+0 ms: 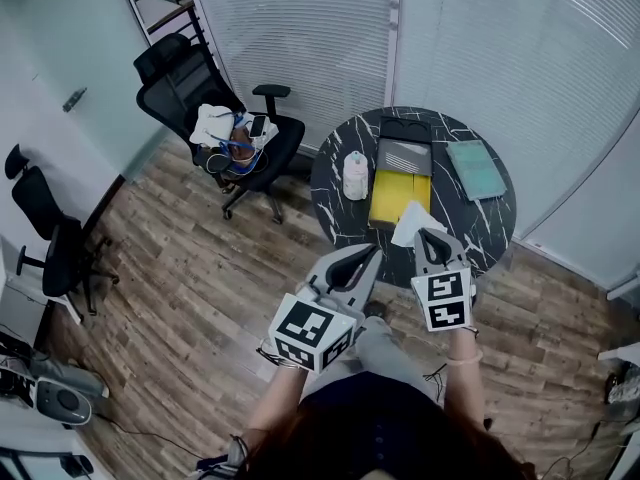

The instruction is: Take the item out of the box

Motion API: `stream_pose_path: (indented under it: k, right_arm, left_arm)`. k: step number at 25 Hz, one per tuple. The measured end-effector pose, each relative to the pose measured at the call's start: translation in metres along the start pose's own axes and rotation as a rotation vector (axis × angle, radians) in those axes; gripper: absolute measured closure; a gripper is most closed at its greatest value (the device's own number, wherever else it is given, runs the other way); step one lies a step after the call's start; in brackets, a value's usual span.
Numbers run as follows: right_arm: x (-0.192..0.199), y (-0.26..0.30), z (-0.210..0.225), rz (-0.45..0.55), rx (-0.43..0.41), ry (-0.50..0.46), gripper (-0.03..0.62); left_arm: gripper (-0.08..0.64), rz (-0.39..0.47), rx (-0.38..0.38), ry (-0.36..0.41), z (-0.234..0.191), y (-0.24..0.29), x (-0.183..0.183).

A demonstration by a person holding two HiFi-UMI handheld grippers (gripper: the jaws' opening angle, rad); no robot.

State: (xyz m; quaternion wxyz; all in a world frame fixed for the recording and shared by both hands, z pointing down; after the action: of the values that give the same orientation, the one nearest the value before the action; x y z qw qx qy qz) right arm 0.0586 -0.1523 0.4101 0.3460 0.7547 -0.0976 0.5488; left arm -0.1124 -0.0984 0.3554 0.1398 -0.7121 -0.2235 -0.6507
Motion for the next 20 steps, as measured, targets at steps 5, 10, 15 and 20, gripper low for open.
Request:
stream_pose_path:
  k: [5,10,15,20]
  right_arm:
    - [-0.007,-0.015,-0.012,0.033,0.011,0.016,0.568]
    - [-0.010,-0.023,-0.017,0.043,0.026,0.003,0.568]
    - [-0.013,-0.025,-0.018,0.063,0.035,-0.001,0.568]
    - [-0.015,-0.028,-0.019,0.069,0.033,-0.004,0.568]
  left_arm:
    - [0.532,0.012,0.011,0.000,0.003,-0.011,-0.001]
    - [0.533,0.021,0.015,-0.004,0.003,-0.015,-0.002]
    - [0.534,0.024,0.004,0.000,0.001,-0.014,-0.001]
    - [0.534,0.025,-0.002,-0.001,0.001,-0.011,0.000]
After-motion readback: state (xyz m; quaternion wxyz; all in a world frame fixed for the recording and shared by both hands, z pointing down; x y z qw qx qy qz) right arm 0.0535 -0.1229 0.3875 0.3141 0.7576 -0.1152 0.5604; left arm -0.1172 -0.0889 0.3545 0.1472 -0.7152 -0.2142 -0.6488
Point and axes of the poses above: the fingertips, and each gripper's own axes: y forward along the fingers, z to its right, x out of its underside, the point moved 8 cm from there along -y, backward along the fingers, and after that the axes turned 14 degrees about -x, right-handed, at the moved point
